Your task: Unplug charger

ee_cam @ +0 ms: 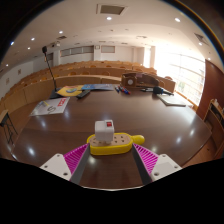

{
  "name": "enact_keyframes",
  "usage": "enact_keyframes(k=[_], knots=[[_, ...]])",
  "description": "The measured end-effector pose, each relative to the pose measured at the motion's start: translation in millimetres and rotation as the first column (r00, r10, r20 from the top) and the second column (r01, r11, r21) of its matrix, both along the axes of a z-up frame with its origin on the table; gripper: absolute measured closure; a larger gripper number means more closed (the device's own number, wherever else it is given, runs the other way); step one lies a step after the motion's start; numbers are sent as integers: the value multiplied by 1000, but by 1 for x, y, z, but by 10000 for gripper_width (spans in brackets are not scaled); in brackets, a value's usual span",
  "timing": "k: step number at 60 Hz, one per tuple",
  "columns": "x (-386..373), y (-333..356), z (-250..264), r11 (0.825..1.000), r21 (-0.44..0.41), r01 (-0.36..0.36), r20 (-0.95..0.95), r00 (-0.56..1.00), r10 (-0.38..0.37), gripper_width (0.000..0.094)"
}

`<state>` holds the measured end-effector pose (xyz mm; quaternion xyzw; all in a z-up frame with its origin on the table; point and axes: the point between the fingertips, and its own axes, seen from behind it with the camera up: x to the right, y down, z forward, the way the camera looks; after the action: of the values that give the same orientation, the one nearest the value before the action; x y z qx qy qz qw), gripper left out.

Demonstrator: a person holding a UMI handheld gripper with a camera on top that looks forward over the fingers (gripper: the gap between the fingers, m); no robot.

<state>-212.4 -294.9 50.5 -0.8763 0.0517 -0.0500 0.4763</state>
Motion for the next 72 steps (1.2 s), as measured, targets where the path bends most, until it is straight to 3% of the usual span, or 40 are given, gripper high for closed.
enact_keyframes(k=[10,15,20,36,43,45,48,52,58,64,67,72], knots=[[-9,62,-1,997,63,-32,12,999,32,129],[-6,82,-1,995,95,-40,37,999,37,284],[-9,93,-6,992,108,-58,40,998,54,532],[-10,94,-5,993,104,-59,-4,998,59,673],[-12,89,2,992,101,-72,-29,997,75,683],[-12,96,42,972,216,-87,8,996,88,687],[-6,105,124,925,355,-135,139,986,91,686],[-16,103,207,861,483,-160,52,987,155,688],[27,112,254,843,526,-115,-2,991,136,686],[99,117,214,873,483,-65,10,998,68,680],[124,123,178,913,408,-35,-7,999,41,667],[166,123,98,959,284,11,-64,998,7,649]])
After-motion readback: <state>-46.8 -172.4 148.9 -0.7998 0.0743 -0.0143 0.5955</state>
